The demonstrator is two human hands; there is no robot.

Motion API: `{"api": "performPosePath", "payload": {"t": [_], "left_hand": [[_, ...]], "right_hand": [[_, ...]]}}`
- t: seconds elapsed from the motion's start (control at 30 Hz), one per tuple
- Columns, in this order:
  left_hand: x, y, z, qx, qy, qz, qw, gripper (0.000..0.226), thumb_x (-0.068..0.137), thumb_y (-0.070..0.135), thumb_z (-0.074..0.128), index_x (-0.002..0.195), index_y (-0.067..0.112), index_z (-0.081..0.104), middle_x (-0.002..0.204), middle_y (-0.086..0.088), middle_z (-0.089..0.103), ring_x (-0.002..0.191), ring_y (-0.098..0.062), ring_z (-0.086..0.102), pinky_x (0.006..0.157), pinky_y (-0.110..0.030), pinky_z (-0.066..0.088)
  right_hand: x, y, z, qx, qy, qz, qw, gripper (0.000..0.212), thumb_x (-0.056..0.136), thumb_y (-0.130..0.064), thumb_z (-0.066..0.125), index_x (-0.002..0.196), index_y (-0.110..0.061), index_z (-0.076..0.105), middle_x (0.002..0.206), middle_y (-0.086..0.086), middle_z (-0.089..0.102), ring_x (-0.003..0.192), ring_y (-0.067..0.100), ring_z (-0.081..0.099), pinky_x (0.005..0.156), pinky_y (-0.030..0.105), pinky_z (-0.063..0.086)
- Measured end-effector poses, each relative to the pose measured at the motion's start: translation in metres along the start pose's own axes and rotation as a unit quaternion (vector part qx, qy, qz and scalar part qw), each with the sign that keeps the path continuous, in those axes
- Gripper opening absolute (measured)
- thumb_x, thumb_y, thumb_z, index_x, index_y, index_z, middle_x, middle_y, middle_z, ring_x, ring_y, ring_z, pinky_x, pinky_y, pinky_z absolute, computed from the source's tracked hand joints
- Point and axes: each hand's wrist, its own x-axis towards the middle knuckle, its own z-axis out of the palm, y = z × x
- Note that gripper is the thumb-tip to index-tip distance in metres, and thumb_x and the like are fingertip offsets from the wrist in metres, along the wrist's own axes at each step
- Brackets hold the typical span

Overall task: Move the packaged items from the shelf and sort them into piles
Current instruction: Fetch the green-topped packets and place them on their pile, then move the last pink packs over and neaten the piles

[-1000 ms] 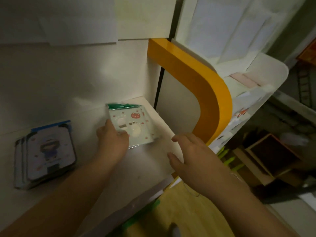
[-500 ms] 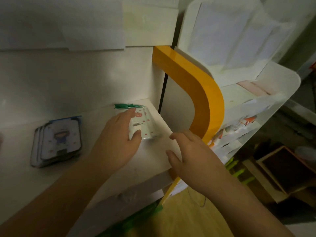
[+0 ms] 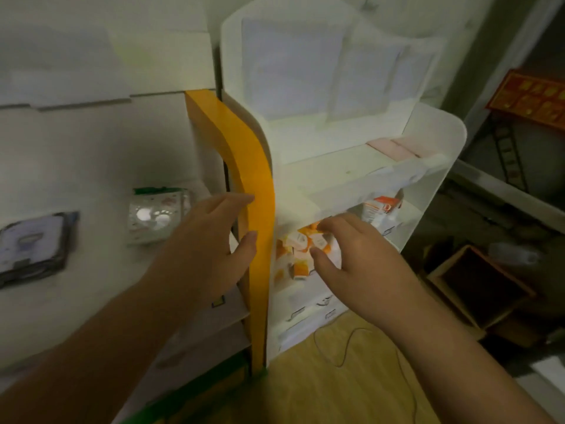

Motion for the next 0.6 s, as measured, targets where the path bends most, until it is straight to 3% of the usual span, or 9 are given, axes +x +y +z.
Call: {"api": "performPosePath", "payload": {"t": [0.13, 0.33, 0.6], "left_hand": [[0.003, 0.044, 0.028, 0.014, -0.009, -0.015, 1.0, 0.052, 0.091, 0.032, 0.062, 0.141, 0.024, 0.047, 0.14, 0.0, 0.051, 0.128, -0.021, 0.047, 0.1, -0.035, 0.04], [0.021, 0.098, 0.067, 0.003, -0.017, -0.006, 1.0, 0.053, 0.093, 0.033, 0.06, 0.143, 0.03, 0.043, 0.143, 0.007, 0.047, 0.13, -0.015, 0.042, 0.094, -0.024, 0.032], [0.071, 0.14, 0.118, -0.031, -0.063, 0.01, 0.997, 0.052, 0.094, 0.035, 0.057, 0.143, 0.031, 0.04, 0.144, 0.007, 0.046, 0.13, -0.015, 0.041, 0.099, -0.032, 0.038]], "right_hand": [[-0.024, 0.05, -0.018, -0.01, 0.001, 0.024, 1.0, 0.037, 0.095, -0.043, 0.052, 0.129, -0.029, 0.051, 0.124, -0.009, 0.056, 0.111, 0.013, 0.053, 0.082, 0.023, 0.043], [-0.054, 0.106, -0.037, -0.004, 0.014, 0.069, 0.998, 0.044, 0.096, -0.047, 0.05, 0.135, -0.027, 0.05, 0.132, -0.008, 0.053, 0.118, 0.013, 0.052, 0.092, 0.03, 0.048], [-0.068, 0.171, -0.048, 0.01, 0.029, 0.137, 0.99, 0.044, 0.095, -0.047, 0.05, 0.134, -0.026, 0.05, 0.13, -0.009, 0.053, 0.117, 0.014, 0.052, 0.093, 0.033, 0.049]]}}
